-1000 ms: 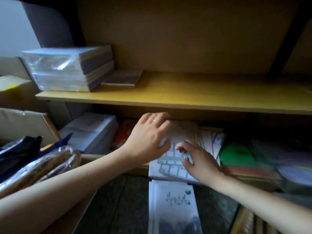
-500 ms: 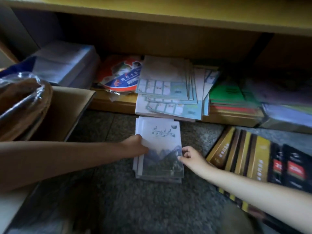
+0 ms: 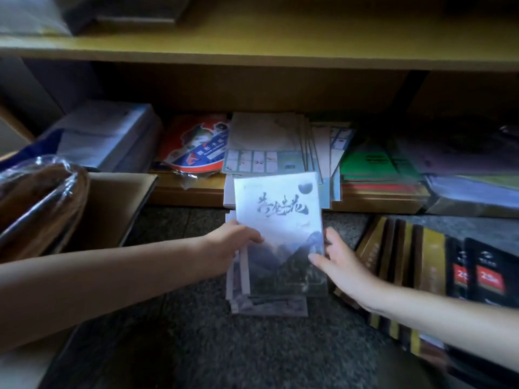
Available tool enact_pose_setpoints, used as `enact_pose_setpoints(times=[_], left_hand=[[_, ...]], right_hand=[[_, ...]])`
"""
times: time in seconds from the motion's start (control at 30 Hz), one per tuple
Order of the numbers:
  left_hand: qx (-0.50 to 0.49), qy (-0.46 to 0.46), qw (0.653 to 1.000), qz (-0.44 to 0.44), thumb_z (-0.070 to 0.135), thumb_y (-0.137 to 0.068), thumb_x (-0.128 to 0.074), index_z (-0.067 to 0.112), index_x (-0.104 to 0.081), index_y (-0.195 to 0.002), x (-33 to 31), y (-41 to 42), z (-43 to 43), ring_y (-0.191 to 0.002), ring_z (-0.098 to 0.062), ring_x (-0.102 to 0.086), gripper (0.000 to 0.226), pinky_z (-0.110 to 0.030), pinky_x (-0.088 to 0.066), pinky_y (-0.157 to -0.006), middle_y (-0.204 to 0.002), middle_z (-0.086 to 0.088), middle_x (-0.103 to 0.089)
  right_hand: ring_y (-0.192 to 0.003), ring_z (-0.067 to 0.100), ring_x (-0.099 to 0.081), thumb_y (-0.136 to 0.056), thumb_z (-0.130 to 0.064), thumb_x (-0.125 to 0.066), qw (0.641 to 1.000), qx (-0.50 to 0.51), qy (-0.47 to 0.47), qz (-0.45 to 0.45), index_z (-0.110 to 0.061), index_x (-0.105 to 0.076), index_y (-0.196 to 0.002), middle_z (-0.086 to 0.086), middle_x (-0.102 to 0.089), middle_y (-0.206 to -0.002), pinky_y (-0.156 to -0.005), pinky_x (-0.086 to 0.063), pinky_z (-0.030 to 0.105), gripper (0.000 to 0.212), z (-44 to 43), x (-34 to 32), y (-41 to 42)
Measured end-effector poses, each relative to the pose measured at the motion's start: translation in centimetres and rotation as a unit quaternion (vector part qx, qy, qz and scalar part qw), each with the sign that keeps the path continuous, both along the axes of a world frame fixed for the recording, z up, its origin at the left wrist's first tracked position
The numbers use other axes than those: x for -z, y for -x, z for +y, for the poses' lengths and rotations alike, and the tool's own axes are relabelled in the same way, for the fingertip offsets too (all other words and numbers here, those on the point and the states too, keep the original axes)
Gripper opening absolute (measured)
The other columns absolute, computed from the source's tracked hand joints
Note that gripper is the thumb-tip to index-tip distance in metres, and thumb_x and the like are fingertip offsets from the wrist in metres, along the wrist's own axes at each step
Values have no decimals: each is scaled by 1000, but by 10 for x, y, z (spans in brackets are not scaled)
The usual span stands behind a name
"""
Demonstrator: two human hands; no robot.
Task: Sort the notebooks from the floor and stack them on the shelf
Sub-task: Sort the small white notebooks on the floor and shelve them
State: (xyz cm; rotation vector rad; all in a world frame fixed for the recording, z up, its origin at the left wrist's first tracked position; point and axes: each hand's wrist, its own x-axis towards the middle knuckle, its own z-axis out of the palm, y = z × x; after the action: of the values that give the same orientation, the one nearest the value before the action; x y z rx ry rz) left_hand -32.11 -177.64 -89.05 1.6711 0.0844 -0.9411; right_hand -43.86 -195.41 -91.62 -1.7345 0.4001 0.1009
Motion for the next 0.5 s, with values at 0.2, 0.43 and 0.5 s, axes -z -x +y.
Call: enact_pose_setpoints(times=[0.2, 0.43, 0.5], left_hand=[[12, 180, 944, -275, -1, -87, -58, 17, -53, -116, -65, 15, -4, -97, -8, -66, 34, -19, -54, -75, -107, 1, -68], [13, 225, 887, -404, 25, -89, -54, 26, -46, -111, -99, 16, -2, -101, -9, -64, 24, -28, -56, -77, -105, 9, -64], [-31, 235, 878, -415, 23, -92, -47, 22, -46, -108, -114, 7, -1, -77, -12, -68, 16, -33, -55, -50, -92, 5, -63]], right_hand=[[-82, 24, -56, -96, -9, -46, 970, 116, 61, -206, -24, -42, -100, 15, -60, -94, -72, -40, 35, 16, -2, -57, -5], [-81, 0, -60, -97, -7, -45, 933, 168, 51, -315, -24, -50, -103, 0, -63, -98, -74, -46, 15, 19, -6, -123, -47], [-87, 10, -62, -97, -10, -46, 941, 139, 16, -307, -25, -54, -104, 2, -67, -99, -81, -47, 27, 18, -5, -141, -64]])
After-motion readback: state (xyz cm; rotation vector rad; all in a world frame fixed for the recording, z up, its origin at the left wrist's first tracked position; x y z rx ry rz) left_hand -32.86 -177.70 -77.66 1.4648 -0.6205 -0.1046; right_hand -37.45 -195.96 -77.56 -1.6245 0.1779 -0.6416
